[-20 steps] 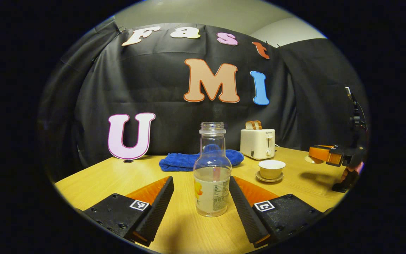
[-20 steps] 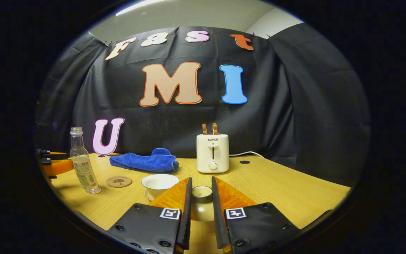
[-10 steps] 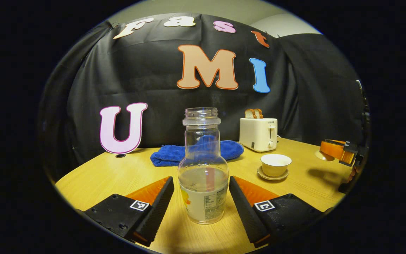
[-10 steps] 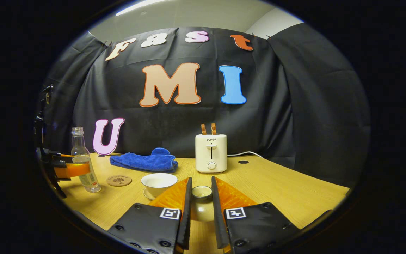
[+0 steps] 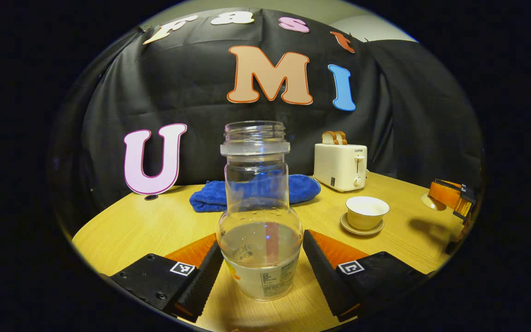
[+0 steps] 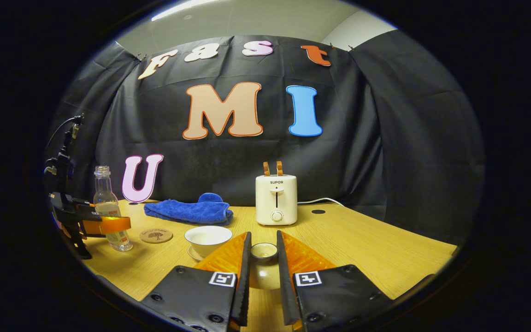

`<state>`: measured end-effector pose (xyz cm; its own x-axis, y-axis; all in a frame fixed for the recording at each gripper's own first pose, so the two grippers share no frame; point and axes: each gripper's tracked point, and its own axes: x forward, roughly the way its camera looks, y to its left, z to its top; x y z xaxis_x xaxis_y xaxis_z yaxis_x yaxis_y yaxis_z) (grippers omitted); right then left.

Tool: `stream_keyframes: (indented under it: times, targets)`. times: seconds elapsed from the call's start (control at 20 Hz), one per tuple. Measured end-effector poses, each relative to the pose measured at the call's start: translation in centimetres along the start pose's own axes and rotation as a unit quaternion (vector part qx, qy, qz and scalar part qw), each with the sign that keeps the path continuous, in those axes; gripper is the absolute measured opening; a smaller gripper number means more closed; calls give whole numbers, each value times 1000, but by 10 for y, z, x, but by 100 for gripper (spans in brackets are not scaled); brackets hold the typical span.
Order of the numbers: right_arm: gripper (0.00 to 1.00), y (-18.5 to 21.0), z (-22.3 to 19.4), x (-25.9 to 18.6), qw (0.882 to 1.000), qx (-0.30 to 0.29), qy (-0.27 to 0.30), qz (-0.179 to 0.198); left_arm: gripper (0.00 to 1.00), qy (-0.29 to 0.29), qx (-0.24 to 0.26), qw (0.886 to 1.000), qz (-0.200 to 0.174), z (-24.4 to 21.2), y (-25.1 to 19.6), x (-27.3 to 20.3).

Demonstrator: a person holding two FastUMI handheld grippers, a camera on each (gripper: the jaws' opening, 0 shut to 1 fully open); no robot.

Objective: Open the teacup lid with one hand, grasp the water bottle and pour water into the teacup with the other hand; after pouring, place the water bottle on the coaster and then close the teacup lid.

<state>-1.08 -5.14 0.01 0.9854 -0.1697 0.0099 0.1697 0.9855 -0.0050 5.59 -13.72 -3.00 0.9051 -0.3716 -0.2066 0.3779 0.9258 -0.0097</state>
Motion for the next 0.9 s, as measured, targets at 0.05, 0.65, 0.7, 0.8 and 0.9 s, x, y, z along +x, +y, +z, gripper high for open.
stream_keyframes:
  times: [0.05, 0.65, 0.7, 0.8, 0.9]
  targets:
    - [32, 0, 0, 0, 1000, 0, 0, 1, 96, 2, -1, 1000, 0, -1, 0, 2]
    - [32, -2, -1, -1, 1000, 0, 1, 3, 69, 33, 28, 997, 58, -2, 1, 7]
    - [32, -3, -1, -1, 1000, 0, 2, 0, 70, 44, 46, 996, 64, -2, 1, 9]
    - [32, -8, 0, -1, 1000, 0, 2, -6, 69, 62, 89, 991, 79, 0, 2, 14]
    - [32, -12, 0, -1, 1000, 0, 2, -11, 70, 75, 143, 983, 92, 5, 3, 21]
